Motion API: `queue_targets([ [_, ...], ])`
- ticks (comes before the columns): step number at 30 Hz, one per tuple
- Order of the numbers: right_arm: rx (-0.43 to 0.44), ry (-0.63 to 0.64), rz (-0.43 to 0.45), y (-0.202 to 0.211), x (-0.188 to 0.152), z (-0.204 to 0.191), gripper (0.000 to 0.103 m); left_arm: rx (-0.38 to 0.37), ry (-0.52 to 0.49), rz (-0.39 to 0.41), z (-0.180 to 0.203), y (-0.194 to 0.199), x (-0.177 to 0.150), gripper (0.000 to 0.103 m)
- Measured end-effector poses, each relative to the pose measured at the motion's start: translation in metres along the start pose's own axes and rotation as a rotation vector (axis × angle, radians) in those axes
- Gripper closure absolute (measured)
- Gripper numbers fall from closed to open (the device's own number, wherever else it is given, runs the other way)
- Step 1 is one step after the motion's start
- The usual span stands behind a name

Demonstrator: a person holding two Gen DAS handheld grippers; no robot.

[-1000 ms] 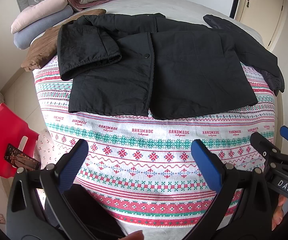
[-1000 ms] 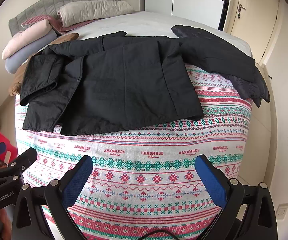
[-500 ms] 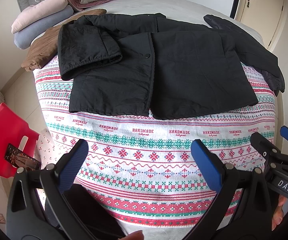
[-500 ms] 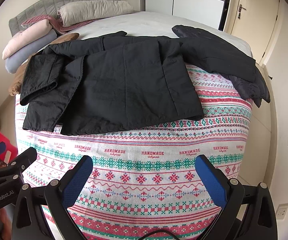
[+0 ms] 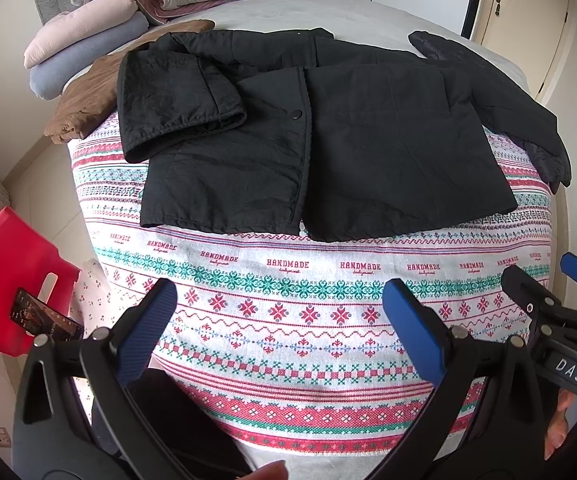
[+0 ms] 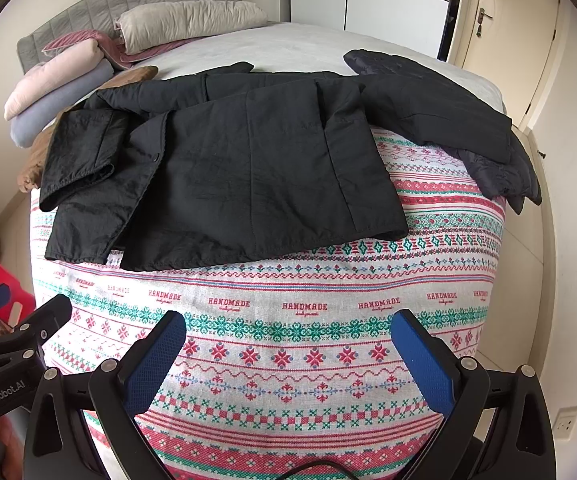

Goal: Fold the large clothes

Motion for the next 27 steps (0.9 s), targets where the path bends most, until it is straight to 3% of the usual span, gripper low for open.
queue_targets([
  [11,-0.010,0.027,0.009,0.001,0.013,0.007,0.000,0.049,0.001,0.039,-0.020,0.006,0.020,0.001],
  [18,0.013,0.125,0.014,0.002,0.034,0.024,0.000,0.134,-0.098,0.183,-0.060,0.014,0.050,0.001],
  [21,0.072,0.172,0.010,-0.004,0.043,0.035,0.000,0.091,-0.127,0.150,-0.082,0.001,0.061,0.001],
  [24,0.175,0.185,-0.011,-0.017,0.054,0.050,0.000,-0.040,-0.110,0.092,-0.109,-0.022,0.074,0.001],
  [27,0.303,0.119,-0.063,-0.035,0.065,0.073,0.000,-0.166,-0.038,-0.006,-0.144,-0.057,0.084,0.001],
])
Point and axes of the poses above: each gripper's, at about its wrist camera, not at the fingertips, and y roughly against the way its jaws point, z to its right, x to its top, the point moved 3 cm from there along -y, roughly the way its jaws point, and after that the axes turned 5 degrees about x, right-handed, at the moved point
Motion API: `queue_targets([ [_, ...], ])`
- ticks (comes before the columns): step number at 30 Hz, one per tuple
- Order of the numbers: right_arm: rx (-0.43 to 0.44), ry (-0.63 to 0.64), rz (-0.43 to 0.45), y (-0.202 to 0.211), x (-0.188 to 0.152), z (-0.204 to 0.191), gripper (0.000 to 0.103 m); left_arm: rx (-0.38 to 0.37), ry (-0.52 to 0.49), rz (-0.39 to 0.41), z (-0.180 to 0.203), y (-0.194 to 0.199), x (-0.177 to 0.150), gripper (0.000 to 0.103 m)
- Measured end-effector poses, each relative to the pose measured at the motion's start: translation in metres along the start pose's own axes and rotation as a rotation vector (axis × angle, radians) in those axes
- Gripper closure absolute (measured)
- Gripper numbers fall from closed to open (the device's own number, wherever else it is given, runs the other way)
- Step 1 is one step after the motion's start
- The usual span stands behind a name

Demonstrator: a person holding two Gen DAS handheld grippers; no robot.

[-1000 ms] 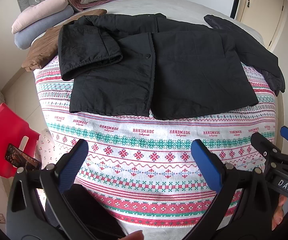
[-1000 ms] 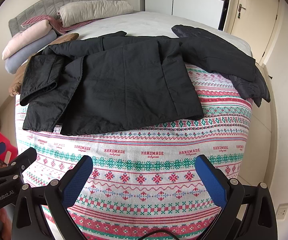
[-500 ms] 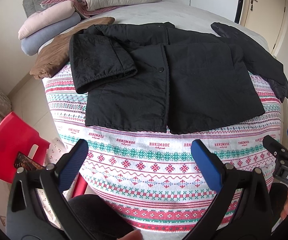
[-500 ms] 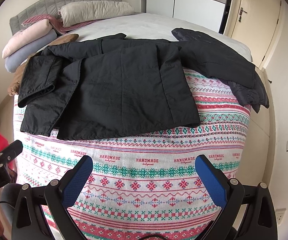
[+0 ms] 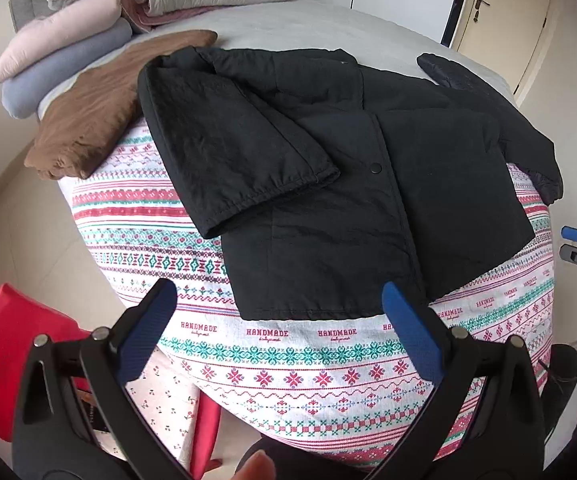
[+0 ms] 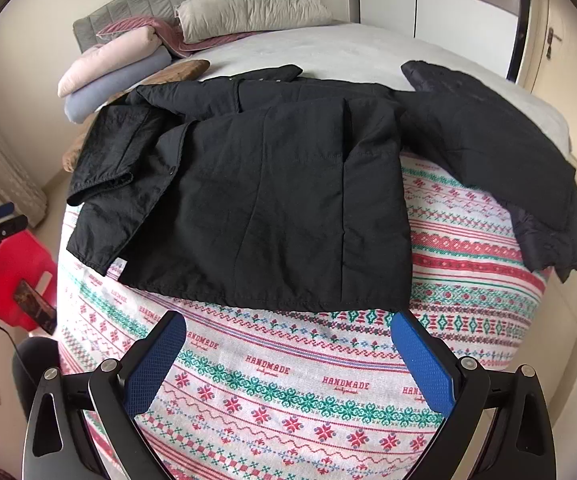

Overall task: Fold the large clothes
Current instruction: 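Grasp the jacket hem with both tools and lift it up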

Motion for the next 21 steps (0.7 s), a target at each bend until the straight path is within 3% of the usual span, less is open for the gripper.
queue_targets([
  [5,0.066,-0.116,-0.012,-0.016,0.016,0.054,0.000,-0.150,0.060,0.004,-0.048,-0.047,0.003,0.001],
  [8,0.100,-0.188,-0.007,-0.032,0.025,0.083,0.000,-0.246,0.119,-0.041,-0.061,-0.084,0.000,0.008],
  [13,0.124,-0.276,-0.017,-0.070,0.037,0.113,0.004,-0.377,0.190,-0.101,-0.054,-0.135,-0.006,0.018],
  [15,0.138,-0.304,-0.032,-0.086,0.040,0.119,0.008,-0.420,0.199,-0.075,-0.044,-0.139,-0.006,0.018],
  [16,0.154,-0.316,-0.038,-0.094,0.040,0.118,0.013,-0.455,0.200,-0.067,-0.038,-0.137,-0.005,0.021],
  [17,0.156,-0.320,-0.039,-0.100,0.040,0.116,0.016,-0.507,0.205,-0.081,-0.030,-0.136,-0.005,0.036],
  [18,0.149,-0.306,-0.025,-0.103,0.041,0.111,0.018,-0.516,0.208,-0.097,-0.021,-0.136,-0.005,0.042],
  [19,0.171,-0.289,-0.018,-0.105,0.042,0.104,0.031,-0.475,0.186,-0.096,-0.013,-0.131,-0.005,0.044],
  [20,0.201,-0.288,-0.030,-0.108,0.043,0.097,0.056,-0.435,0.146,-0.088,-0.003,-0.123,-0.002,0.059],
  [21,0.218,-0.284,-0.044,-0.110,0.043,0.091,0.072,-0.403,0.114,-0.083,0.004,-0.113,0.000,0.069],
])
Point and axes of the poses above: each gripper's, at about its wrist camera, not at the fingertips, and y roughly against the way its jaws point, z to its right, x to its top, the point moved 3 cm from there along -y, roughly the way its jaws point, and after that the axes turned 5 degrees about x, right-handed, at the moved point
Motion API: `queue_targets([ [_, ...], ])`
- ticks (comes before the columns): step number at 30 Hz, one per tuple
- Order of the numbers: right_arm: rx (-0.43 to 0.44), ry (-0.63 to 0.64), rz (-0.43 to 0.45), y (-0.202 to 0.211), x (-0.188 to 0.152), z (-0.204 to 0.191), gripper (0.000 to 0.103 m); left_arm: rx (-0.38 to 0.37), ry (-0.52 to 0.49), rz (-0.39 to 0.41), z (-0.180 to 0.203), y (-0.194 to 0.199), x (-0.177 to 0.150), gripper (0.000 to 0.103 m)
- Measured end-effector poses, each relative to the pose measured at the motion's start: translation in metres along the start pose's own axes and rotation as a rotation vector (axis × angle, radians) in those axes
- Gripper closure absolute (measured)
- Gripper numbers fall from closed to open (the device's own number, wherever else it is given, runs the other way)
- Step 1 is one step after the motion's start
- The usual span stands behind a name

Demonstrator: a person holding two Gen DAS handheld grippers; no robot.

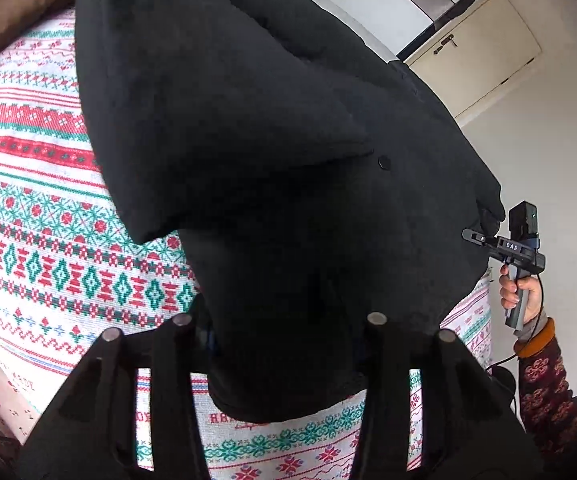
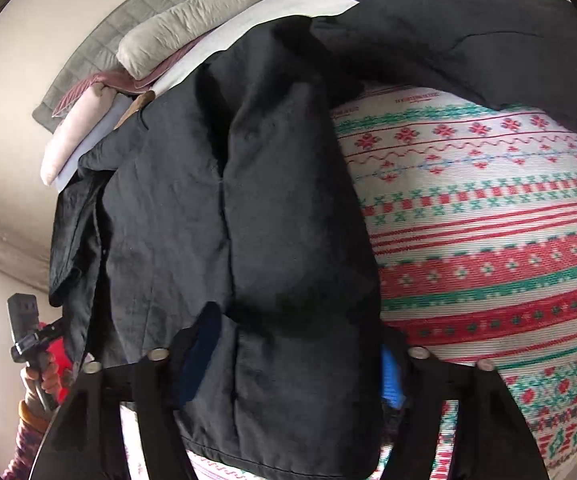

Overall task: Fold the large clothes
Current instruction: 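Grasp the jacket hem with both tools and lift it up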

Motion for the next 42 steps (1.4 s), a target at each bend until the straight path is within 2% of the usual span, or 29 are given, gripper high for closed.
queue_targets([
  [1,-0.018,0.013,0.001,0.001,-0.001,-0.007,0.086,0.008,-0.014,0.005,0.011,0.009,0.001,0.073],
  [2,-0.034,0.041,0.015,0.007,0.002,-0.014,0.089,-0.004,-0.020,0.023,0.021,0.021,0.001,0.079],
  [5,0.031,0.110,0.095,0.043,0.001,-0.044,0.092,-0.022,-0.041,0.073,0.048,0.066,0.002,0.084],
  [7,0.039,0.167,0.137,0.076,-0.006,-0.063,0.093,0.003,-0.062,0.062,0.062,0.086,-0.003,0.084],
  [9,0.016,0.215,0.150,0.103,-0.017,-0.080,0.093,0.011,-0.089,0.037,0.074,0.099,-0.013,0.084],
  [13,-0.082,0.228,0.102,0.127,-0.049,-0.092,0.093,0.043,-0.125,-0.056,0.090,0.101,-0.053,0.084],
  [17,-0.115,0.180,0.059,0.136,-0.072,-0.074,0.095,0.099,-0.153,-0.117,0.088,0.098,-0.092,0.086],
  [19,-0.146,0.137,0.041,0.134,-0.083,-0.051,0.095,0.126,-0.148,-0.153,0.076,0.095,-0.106,0.086],
  [22,-0.193,0.088,-0.027,0.114,-0.098,-0.025,0.094,0.142,-0.090,-0.177,0.046,0.091,-0.114,0.079],
  [23,-0.196,0.065,-0.050,0.107,-0.100,-0.018,0.089,0.142,-0.072,-0.159,0.041,0.094,-0.111,0.073],
  [25,-0.214,0.033,-0.060,0.103,-0.100,-0.010,0.080,0.152,-0.057,-0.077,0.038,0.110,-0.102,0.050],
  [26,-0.214,0.030,-0.052,0.105,-0.098,-0.009,0.075,0.157,-0.058,-0.020,0.037,0.119,-0.096,0.030],
  [27,-0.212,0.035,-0.039,0.109,-0.095,-0.010,0.071,0.153,-0.059,0.038,0.036,0.129,-0.090,0.019],
  [29,-0.225,0.054,0.001,0.118,-0.088,-0.014,0.046,0.117,-0.047,0.104,0.034,0.135,-0.073,0.019],
  [31,-0.237,0.079,0.038,0.125,-0.079,-0.024,0.037,0.106,-0.003,0.112,0.026,0.127,-0.054,0.019],
  [34,-0.236,0.090,0.051,0.121,-0.069,-0.038,0.035,0.099,0.063,0.081,0.017,0.101,-0.032,0.019],
  [35,-0.232,0.091,0.048,0.118,-0.069,-0.041,0.035,0.106,0.070,0.075,0.017,0.093,-0.026,0.025],
  [36,-0.230,0.093,0.041,0.114,-0.066,-0.045,0.035,0.130,0.065,0.069,0.015,0.089,-0.020,0.048],
  [38,-0.242,0.106,0.024,0.103,-0.062,-0.055,0.035,0.198,0.056,0.042,0.013,0.085,-0.008,0.082],
  [40,-0.264,0.123,0.011,0.097,-0.058,-0.059,0.035,0.221,0.079,0.061,0.006,0.098,0.007,0.087],
  [42,-0.282,0.133,0.009,0.095,-0.054,-0.061,0.035,0.331,0.050,0.132,-0.002,0.127,0.022,0.088],
])
Point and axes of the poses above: each gripper's, at about its wrist camera, not at the fingertips, and y roughly against the way its jaws point, z to its right, x to its top, the point moved 3 cm from there along -y, roughly the way its jaws point, and after that the axes turned 5 degrees about x, right-handed, at the moved point
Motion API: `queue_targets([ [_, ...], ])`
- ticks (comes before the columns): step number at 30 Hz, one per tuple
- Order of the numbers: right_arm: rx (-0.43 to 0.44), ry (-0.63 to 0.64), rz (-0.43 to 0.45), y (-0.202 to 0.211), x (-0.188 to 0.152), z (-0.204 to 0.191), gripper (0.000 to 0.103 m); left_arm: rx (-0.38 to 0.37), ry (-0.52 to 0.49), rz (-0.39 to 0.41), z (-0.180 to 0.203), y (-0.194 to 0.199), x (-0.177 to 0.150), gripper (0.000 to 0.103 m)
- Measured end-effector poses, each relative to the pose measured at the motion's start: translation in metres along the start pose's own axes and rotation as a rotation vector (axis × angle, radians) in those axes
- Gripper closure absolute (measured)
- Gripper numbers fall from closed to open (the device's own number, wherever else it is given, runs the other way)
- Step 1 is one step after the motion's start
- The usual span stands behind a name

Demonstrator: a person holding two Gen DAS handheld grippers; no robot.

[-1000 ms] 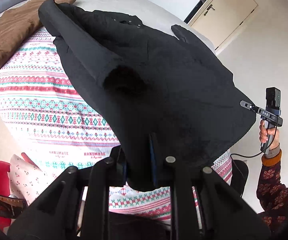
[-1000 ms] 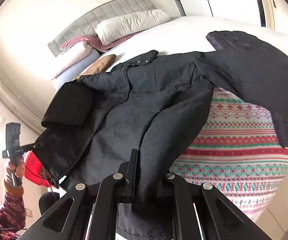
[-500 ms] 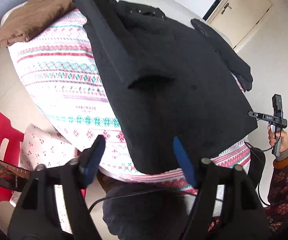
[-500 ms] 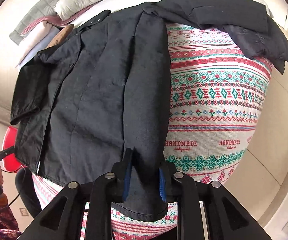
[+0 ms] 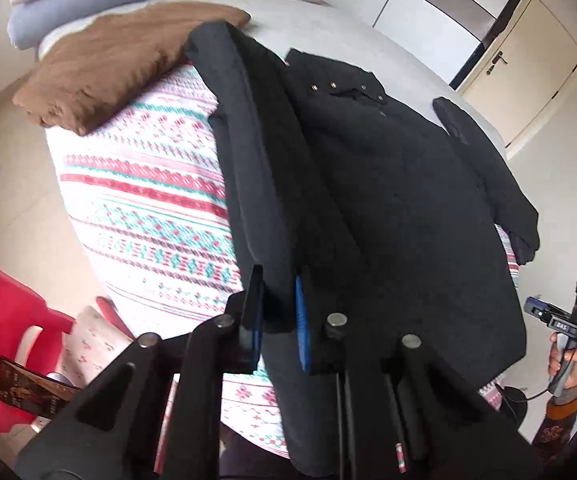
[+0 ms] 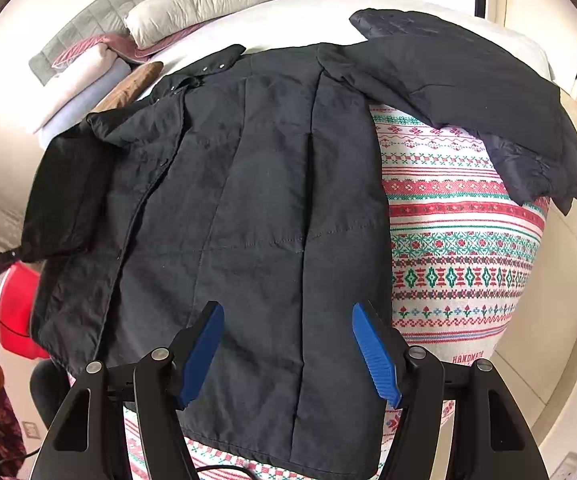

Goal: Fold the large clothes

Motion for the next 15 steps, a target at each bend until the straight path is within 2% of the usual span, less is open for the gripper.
queue_targets([
  [4,-0.015,-0.013,0.003,-0.005,0.012,0.003,0.035,0.280,-0.033,0.178,-0.042,0.052,0.046,0.088],
  [7,-0.028,-0.029,0.004,-0.012,0.021,0.007,0.035,0.454,0.007,0.241,-0.085,0.077,0.079,0.091],
  [8,-0.030,-0.035,0.007,-0.013,0.023,0.008,0.035,0.526,0.023,0.258,-0.100,0.082,0.090,0.102],
  [11,-0.030,-0.053,0.019,-0.018,0.032,0.012,0.035,0.753,0.069,0.311,-0.143,0.094,0.116,0.103],
  [13,-0.027,-0.066,0.023,-0.020,0.037,0.013,0.035,0.845,0.114,0.312,-0.171,0.095,0.127,0.103],
  [14,-0.026,-0.072,0.023,-0.022,0.038,0.014,0.035,0.872,0.139,0.303,-0.183,0.093,0.130,0.103],
  [15,-0.025,-0.076,0.022,-0.023,0.040,0.015,0.035,0.868,0.167,0.289,-0.194,0.090,0.131,0.103],
])
Point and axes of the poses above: each gripper's, at about its wrist camera, not at the fingertips, and y roughly against the way its jaws point, z to its right, x to its top, the point moved 3 cm from there along -y, roughly the way its jaws point, and after that the axes turned 5 degrees about x, right-handed, at the moved point
